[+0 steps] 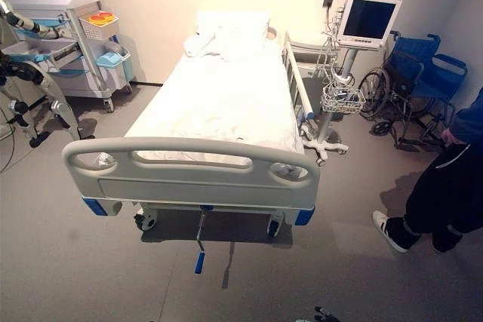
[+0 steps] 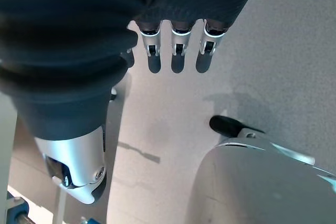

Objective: Raise the hospital bed

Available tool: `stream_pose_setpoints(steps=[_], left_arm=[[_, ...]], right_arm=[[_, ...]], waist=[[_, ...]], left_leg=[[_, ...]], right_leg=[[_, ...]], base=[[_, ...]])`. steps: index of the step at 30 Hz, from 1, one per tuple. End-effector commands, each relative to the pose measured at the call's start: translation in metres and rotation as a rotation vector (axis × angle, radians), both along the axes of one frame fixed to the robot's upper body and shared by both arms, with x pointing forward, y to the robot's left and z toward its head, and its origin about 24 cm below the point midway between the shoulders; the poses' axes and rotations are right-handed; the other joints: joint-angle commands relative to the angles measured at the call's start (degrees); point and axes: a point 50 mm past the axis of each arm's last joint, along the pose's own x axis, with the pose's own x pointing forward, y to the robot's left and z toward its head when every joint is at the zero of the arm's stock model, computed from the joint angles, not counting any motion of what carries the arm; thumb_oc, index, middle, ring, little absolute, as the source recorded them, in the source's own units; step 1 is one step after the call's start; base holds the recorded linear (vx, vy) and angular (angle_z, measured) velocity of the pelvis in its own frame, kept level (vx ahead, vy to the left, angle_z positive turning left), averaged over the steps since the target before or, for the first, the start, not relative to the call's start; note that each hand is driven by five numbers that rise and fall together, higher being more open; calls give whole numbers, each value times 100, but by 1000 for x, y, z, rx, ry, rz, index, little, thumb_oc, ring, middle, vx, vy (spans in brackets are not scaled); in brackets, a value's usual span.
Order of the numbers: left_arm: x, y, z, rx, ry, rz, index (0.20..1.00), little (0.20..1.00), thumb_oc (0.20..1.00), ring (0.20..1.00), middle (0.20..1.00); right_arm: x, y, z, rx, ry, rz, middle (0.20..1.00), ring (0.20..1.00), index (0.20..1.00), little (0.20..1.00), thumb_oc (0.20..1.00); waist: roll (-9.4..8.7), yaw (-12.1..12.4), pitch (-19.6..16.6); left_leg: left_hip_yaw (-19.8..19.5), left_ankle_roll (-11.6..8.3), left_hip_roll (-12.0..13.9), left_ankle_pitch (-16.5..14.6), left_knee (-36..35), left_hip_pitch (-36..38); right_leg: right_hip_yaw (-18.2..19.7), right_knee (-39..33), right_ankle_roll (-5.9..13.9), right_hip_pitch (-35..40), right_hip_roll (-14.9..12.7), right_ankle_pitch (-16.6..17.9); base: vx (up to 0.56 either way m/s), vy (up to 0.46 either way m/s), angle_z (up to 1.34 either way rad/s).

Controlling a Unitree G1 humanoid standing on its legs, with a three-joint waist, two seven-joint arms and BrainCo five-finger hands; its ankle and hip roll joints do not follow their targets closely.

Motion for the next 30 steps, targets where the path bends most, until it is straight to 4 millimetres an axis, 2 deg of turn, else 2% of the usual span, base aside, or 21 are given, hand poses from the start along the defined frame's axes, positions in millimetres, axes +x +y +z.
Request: stream_pose_setpoints(steps=[1, 19, 30], left_arm=[[18, -2, 1, 3, -21, -47, 1000, 1000, 1000, 1000, 1000], [14, 1, 1, 16, 1, -47, 1000, 1000, 1000, 1000, 1000], [12, 2, 1, 21, 7, -47, 1000, 1000, 1000, 1000, 1000]], right_arm=[[30, -2, 6, -6, -73, 16, 1000, 1000, 1000, 1000, 1000], [36, 4, 7, -24, -86, 119, 1000, 1000, 1000, 1000, 1000], [38, 6, 7, -19, -104, 109, 1000, 1000, 1000, 1000, 1000]], waist=[[3, 59, 185], [5, 50, 189], [27, 40, 156]], left_leg=[[229, 254, -438, -357, 36, 318], [191, 226, -409, -387, 36, 386], [198, 210, -395, -415, 36, 469]], right_leg=[[103, 682, 494, 44, 15, -502], [65, 720, 463, 98, 22, -571], [52, 745, 451, 177, 22, -629]], base=[[0, 0, 0], [2, -3, -1], [0, 0, 0]])
